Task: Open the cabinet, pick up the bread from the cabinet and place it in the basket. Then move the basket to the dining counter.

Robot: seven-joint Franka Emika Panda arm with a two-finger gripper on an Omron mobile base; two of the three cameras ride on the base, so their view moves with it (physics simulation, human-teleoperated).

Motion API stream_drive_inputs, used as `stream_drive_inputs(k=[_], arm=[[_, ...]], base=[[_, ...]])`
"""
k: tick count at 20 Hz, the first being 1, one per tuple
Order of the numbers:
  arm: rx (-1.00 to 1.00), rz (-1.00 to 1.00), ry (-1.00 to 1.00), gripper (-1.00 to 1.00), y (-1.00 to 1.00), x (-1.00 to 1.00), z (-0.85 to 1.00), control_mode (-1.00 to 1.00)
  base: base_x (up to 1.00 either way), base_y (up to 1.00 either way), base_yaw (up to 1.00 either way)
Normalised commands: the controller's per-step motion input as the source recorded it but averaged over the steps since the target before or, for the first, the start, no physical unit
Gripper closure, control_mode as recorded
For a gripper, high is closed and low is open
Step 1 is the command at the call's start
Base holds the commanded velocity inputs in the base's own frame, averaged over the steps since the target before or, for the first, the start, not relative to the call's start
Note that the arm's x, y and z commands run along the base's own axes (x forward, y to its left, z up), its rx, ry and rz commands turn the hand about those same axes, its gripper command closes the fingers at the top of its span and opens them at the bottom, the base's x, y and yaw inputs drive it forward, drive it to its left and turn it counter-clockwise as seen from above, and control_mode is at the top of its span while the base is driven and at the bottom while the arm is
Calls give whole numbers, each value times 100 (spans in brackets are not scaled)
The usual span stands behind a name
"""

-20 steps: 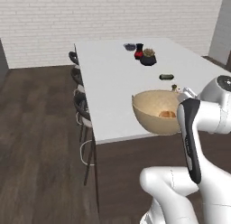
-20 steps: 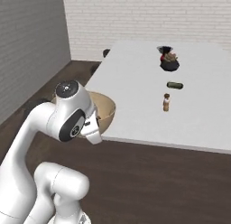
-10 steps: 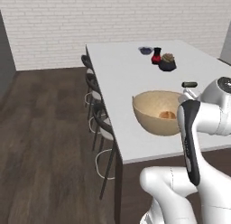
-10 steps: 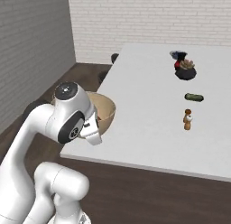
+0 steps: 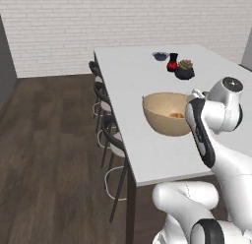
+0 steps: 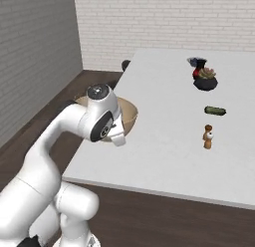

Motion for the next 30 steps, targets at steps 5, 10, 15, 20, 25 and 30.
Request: stream_drive_inputs(k=[5,10,15,20,25,30], arm=[[2,0,8,100,-6,100,-23,-100],[0,0,11,100,2,100,-54,-100],[-1,0,-1,100,1,80,-65,-100],[-3,0,-19,100,2,40,-50,-100],[-3,0,-16,100,1,38,-43,-100],[0,0,-6,100,2,27,-15,-100]], base=[[0,0,0],[0,0,0],[0,0,0],[0,0,0],[0,0,0],[0,0,0]])
